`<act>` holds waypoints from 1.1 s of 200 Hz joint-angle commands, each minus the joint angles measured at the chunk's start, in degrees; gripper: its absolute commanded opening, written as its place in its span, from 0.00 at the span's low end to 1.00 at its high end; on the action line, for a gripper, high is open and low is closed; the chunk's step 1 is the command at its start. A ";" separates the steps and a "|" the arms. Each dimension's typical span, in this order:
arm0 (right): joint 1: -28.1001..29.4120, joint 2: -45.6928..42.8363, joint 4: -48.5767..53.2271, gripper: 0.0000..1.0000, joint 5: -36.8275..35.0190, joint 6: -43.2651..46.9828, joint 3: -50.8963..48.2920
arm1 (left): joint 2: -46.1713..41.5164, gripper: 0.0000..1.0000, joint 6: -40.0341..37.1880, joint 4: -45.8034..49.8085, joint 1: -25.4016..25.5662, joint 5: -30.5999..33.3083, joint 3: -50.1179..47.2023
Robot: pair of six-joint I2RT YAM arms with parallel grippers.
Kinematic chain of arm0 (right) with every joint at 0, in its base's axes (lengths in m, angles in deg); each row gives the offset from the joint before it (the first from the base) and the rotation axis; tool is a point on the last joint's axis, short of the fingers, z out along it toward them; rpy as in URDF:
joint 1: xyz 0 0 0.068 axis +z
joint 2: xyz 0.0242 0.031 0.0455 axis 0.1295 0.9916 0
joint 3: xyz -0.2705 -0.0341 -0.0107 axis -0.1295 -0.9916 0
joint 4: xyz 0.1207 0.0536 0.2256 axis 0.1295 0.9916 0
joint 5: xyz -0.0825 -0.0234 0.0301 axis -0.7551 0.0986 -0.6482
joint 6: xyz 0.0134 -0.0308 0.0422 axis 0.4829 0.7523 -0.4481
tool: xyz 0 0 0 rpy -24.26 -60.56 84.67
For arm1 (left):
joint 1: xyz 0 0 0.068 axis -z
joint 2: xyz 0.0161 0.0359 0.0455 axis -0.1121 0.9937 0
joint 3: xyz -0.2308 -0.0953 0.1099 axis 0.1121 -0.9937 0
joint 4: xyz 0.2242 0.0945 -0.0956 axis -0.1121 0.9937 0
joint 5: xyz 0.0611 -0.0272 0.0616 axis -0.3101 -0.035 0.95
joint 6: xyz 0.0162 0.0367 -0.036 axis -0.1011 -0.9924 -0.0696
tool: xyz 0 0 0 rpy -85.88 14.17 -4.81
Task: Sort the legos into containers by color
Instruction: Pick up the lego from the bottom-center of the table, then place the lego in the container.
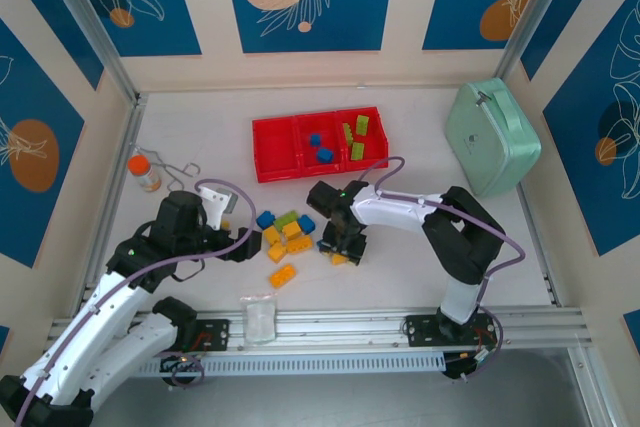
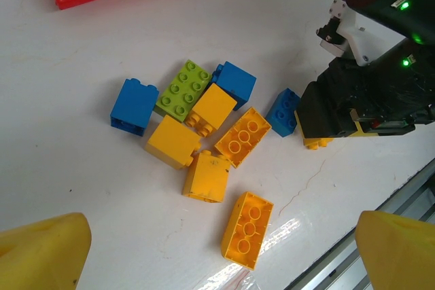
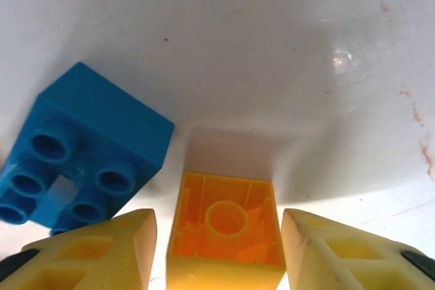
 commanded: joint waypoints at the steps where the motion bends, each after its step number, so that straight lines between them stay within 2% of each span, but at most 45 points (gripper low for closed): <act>1: -0.28 2.41 1.64 0.50 -2.61 0.18 -1.54 | -0.33 0.99 -1.06 -0.59 0.36 -0.87 -0.49; 39: -0.30 3.03 3.36 0.43 -3.89 1.44 -0.44 | -0.29 0.99 -1.02 -0.59 0.40 -0.72 -0.49; 81: -0.28 -0.52 5.69 0.31 -6.01 5.03 3.13 | -0.34 0.99 -0.97 -0.59 0.41 -0.61 -0.45; 124: -1.82 -4.51 10.15 0.31 -8.21 11.86 13.75 | -0.55 0.99 -0.95 -0.50 0.40 -0.37 -0.41; 153: -5.64 -4.42 9.41 0.31 -8.45 18.83 22.71 | -0.93 0.99 -0.94 -0.50 0.40 0.07 -0.37; 189: -11.75 -0.07 1.82 0.31 -2.73 23.58 31.74 | -2.08 0.99 -0.88 -0.19 0.38 1.50 -0.31; 220: -12.98 9.22 -1.79 0.30 2.93 25.45 44.25 | -3.66 0.99 -0.83 -0.19 0.40 2.05 -0.46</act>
